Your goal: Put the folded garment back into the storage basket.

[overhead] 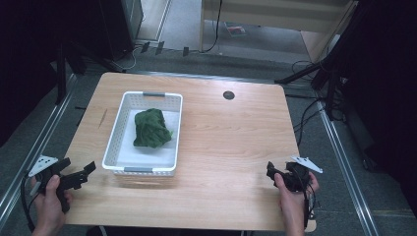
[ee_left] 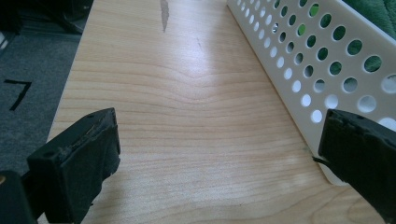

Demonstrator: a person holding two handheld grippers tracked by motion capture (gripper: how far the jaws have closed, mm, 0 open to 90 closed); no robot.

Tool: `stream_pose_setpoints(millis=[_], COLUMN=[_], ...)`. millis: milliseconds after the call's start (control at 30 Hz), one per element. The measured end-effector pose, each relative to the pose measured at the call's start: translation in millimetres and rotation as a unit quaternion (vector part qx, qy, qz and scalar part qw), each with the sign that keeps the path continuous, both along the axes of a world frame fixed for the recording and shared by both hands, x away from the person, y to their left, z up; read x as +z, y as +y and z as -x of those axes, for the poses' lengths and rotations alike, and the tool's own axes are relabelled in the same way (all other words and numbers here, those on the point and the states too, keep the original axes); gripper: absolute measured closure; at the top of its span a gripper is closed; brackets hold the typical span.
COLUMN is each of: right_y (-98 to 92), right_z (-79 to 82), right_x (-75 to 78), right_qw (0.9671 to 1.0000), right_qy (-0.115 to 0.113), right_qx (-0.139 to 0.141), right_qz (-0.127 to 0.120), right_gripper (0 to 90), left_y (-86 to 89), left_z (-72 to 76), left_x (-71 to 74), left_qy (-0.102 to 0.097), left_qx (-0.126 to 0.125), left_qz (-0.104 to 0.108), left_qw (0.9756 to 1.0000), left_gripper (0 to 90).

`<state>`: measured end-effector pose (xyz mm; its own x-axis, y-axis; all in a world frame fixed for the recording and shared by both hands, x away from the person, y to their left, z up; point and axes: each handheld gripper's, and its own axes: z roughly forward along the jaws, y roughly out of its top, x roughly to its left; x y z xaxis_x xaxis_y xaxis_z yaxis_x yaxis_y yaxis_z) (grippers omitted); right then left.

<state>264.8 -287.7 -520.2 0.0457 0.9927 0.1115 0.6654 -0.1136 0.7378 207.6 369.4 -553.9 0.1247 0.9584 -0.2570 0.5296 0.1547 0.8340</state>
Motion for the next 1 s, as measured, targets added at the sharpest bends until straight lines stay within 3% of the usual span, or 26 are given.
stream_pose_setpoints(millis=[233,433,533,600,767,1000], right_y=[-21.7,-38.0,-47.3,-48.5,-40.9,-45.2], right_z=[9.5,21.2,27.3,30.4,30.3,31.6], right_x=[-10.0,-16.7,-19.5,-19.1,-20.0,-20.0], right_qw=[0.9997,0.9998,0.999,0.998,0.9988,0.9976], right_qy=[0.012,0.0,-0.016,-0.031,-0.033,-0.038], right_qx=[-0.023,-0.019,-0.008,-0.003,0.007,-0.008], right_qz=[0.0,-0.01,-0.041,-0.054,-0.034,-0.056], right_gripper=[13.4,13.6,13.8,13.9,13.9,13.8], left_y=[0.0,0.2,-0.1,-0.1,-0.5,-0.2], left_z=[0.2,0.2,0.5,1.0,0.6,0.3], left_x=[0.0,-0.1,-0.2,-0.1,-0.1,-0.1], left_qy=[0.0,-0.001,-0.003,-0.001,0.001,0.003], left_qx=[0.0,-0.001,0.001,0.0,0.002,0.0], left_qz=[0.001,0.0,0.001,0.0,-0.001,-0.001], left_qw=[1.0,1.0,1.0,1.0,1.0,1.0], left_gripper=[0.0,0.0,0.0,0.0,0.0,0.0])
